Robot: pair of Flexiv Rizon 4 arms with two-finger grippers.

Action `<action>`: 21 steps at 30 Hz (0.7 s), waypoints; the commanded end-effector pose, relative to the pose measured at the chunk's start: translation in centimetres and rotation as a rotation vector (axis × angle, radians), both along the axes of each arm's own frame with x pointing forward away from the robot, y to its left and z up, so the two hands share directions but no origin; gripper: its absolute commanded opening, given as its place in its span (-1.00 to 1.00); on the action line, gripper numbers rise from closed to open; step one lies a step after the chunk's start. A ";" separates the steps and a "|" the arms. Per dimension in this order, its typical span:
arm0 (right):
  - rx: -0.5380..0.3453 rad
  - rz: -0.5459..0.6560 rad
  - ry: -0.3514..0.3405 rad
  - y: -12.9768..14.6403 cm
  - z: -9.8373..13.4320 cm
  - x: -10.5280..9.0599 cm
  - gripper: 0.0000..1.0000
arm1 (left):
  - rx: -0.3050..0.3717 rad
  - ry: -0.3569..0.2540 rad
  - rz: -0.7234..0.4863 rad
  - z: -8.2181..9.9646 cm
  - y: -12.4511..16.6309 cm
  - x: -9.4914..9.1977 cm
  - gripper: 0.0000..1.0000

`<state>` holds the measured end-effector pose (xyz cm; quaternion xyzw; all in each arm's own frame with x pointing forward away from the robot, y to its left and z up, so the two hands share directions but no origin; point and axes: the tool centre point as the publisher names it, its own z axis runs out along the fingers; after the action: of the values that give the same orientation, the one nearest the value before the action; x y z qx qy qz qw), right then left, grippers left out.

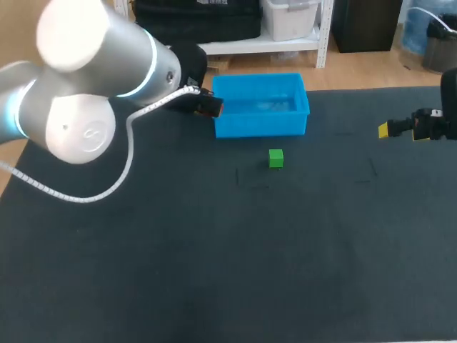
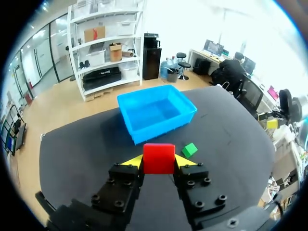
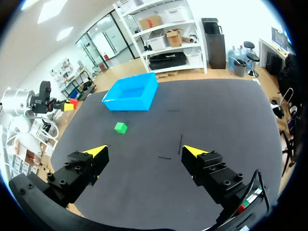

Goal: Use the left arm to pick the red cube and place it into the blue plastic box first, then use the right arm to grasp the green cube and put it into the same blue plastic box after the first action is fully finished.

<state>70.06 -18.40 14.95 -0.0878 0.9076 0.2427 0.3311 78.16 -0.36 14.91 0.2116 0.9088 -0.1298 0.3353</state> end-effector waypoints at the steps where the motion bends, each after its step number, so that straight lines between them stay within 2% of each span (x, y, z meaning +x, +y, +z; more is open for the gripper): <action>1: 0.000 0.001 0.000 0.0 0.0 0.0 1.00 | -0.035 -0.001 -0.024 0.0 0.2 0.2 -1.00; 9: 0.000 0.001 0.000 0.0 0.0 0.0 1.00 | -0.048 0.002 -0.044 -0.1 -0.4 1.2 -1.00; 21: 0.000 0.001 0.000 0.0 0.0 0.0 1.00 | -0.033 -0.037 -0.104 0.2 -1.2 5.9 -1.00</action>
<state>70.06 -18.40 14.95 -0.0878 0.9076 0.2427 0.3311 82.11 -0.92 15.53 0.2485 0.8887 -0.1512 0.3543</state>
